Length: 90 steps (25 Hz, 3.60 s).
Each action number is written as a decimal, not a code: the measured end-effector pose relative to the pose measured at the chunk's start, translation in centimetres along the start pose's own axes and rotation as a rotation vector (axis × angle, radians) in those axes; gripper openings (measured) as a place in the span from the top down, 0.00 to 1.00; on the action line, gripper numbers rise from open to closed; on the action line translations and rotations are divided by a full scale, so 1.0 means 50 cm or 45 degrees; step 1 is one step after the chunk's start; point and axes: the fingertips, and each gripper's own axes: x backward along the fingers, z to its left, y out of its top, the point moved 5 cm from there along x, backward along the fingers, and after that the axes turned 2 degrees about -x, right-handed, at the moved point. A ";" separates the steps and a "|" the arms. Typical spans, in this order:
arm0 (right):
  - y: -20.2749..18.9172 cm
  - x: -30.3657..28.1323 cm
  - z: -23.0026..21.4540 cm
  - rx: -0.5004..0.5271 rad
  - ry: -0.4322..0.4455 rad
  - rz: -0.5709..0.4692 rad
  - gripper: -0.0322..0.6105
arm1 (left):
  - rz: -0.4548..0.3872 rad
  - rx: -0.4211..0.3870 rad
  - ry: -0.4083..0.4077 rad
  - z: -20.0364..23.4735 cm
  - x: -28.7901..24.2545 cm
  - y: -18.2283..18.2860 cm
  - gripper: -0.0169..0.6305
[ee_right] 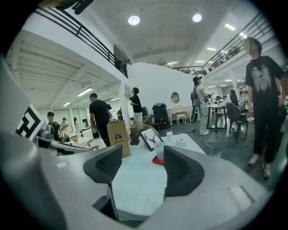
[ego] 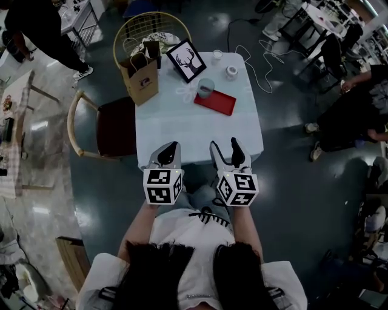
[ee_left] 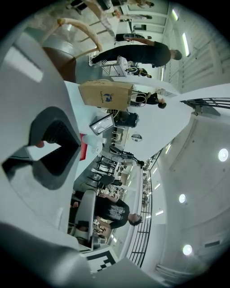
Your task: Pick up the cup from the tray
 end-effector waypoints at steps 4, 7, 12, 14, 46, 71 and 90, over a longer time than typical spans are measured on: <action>0.010 -0.024 0.000 0.003 0.003 -0.006 0.46 | 0.005 0.003 0.010 0.018 -0.009 0.003 0.97; 0.016 -0.044 -0.003 0.010 0.007 -0.015 0.45 | 0.002 0.011 0.015 0.030 -0.020 0.010 0.97; 0.028 -0.081 -0.020 0.052 0.013 -0.023 0.44 | -0.023 0.061 -0.015 0.040 -0.053 0.027 0.97; 0.033 -0.107 -0.030 0.049 0.017 -0.025 0.43 | -0.037 0.063 0.002 0.051 -0.072 0.037 0.97; 0.008 -0.559 -0.175 0.232 0.118 0.229 0.15 | 0.137 0.214 0.107 0.127 -0.351 0.093 0.97; -0.080 -0.701 -0.183 0.291 0.210 0.413 0.30 | 0.254 0.220 0.225 0.177 -0.415 0.065 0.97; -0.035 -0.543 -0.323 0.186 0.032 0.289 0.30 | 0.238 0.210 0.200 0.148 -0.419 0.059 0.97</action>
